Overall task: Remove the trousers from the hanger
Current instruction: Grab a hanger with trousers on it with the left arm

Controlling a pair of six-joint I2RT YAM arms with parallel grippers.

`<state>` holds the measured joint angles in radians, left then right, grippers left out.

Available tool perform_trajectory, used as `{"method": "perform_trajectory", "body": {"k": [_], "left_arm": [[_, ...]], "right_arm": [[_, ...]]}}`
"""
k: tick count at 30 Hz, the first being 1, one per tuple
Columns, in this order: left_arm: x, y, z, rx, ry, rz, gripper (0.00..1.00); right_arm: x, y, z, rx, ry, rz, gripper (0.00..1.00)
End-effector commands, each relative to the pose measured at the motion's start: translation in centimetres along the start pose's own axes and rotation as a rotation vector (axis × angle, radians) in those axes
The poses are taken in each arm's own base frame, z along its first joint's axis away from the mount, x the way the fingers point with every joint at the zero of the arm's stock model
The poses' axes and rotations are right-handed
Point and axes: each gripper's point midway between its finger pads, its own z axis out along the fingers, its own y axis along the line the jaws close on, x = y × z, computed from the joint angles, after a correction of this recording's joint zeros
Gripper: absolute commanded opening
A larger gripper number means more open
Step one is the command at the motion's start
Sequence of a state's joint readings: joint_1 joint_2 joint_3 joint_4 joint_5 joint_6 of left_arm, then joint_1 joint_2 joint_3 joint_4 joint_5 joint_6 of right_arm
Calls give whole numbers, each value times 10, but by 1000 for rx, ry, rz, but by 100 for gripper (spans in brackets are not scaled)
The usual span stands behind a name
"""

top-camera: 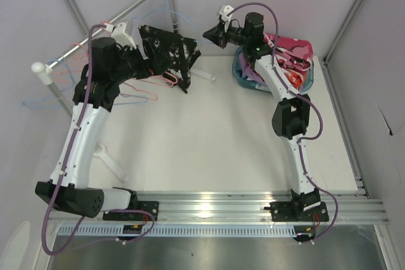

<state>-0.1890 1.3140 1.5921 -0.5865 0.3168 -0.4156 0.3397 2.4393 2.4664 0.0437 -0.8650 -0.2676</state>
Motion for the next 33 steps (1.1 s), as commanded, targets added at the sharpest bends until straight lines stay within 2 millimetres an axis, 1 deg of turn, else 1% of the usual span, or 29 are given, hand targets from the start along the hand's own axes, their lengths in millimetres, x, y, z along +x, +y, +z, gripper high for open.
{"method": "perform_trajectory", "body": {"k": [1, 3, 4, 5, 8, 13, 14, 15, 16, 17, 18, 19, 20, 21, 23, 24, 26, 27, 28, 30, 31, 32, 33], "left_arm": [[-18, -10, -22, 17, -74, 52, 97], [-18, -10, -24, 11, -77, 57, 97], [-17, -10, -27, 9, -76, 57, 97], [-19, -11, -30, 9, -84, 65, 97], [-21, -12, -39, -7, -99, 70, 97], [-35, -9, -57, -62, -159, 70, 97], [-36, -9, -58, -72, -163, 62, 97], [-39, -8, -60, -82, -174, 61, 97], [-40, -7, -61, -90, -178, 56, 97], [-41, -7, -62, -94, -186, 46, 97], [-44, -6, -62, -103, -197, 39, 97], [-48, -4, -63, -124, -213, 24, 98], [-51, -2, -62, -134, -224, 15, 98], [-54, 0, -60, -146, -231, 5, 98], [-59, 6, -55, -181, -249, -30, 98], [-63, 9, -50, -190, -263, -46, 98], [-69, 13, -43, -208, -287, -111, 98], [-76, 10, -40, -194, -307, -126, 97], [-75, 13, -28, -193, -300, -167, 96], [-81, 12, -18, -182, -318, -215, 95], [-81, 15, -8, -181, -317, -259, 94], [-80, 17, -2, -180, -316, -283, 94], [-84, 15, 2, -165, -330, -299, 93]], "right_arm": [[-14, 11, 1, -3, 31, -29, 10], [-10, 15, 3, -1, 48, -24, 9], [-10, 19, 6, -9, 52, -25, 6], [-9, 21, 7, -11, 54, -21, 0], [-15, 31, 12, -33, 49, -1, 0], [-31, 49, 20, -53, 39, 29, 0], [-32, 60, 25, -67, 46, 31, 0], [-40, 66, 25, -72, 46, 7, 0], [-42, 70, 27, -67, 52, 0, 0], [-34, 76, 28, -71, 72, 9, 0], [-47, 84, 30, -79, 54, -4, 0], [-48, 89, 30, -90, 50, 4, 0], [-45, 93, 31, -99, 52, 19, 0], [-50, 97, 32, -104, 45, 22, 0], [-50, 100, 32, -103, 53, 37, 0], [-47, 107, 34, -113, 64, 50, 0], [-51, 114, 34, -120, 60, 48, 0], [-52, 118, 35, -125, 59, 49, 0], [-50, 125, 35, -134, 63, 55, 0], [-53, 129, 38, -128, 52, 54, 0], [-47, 133, 39, -131, 60, 68, 0], [-50, 134, 39, -129, 51, 74, 0], [-50, 136, 39, -132, 52, 84, 0]]}}
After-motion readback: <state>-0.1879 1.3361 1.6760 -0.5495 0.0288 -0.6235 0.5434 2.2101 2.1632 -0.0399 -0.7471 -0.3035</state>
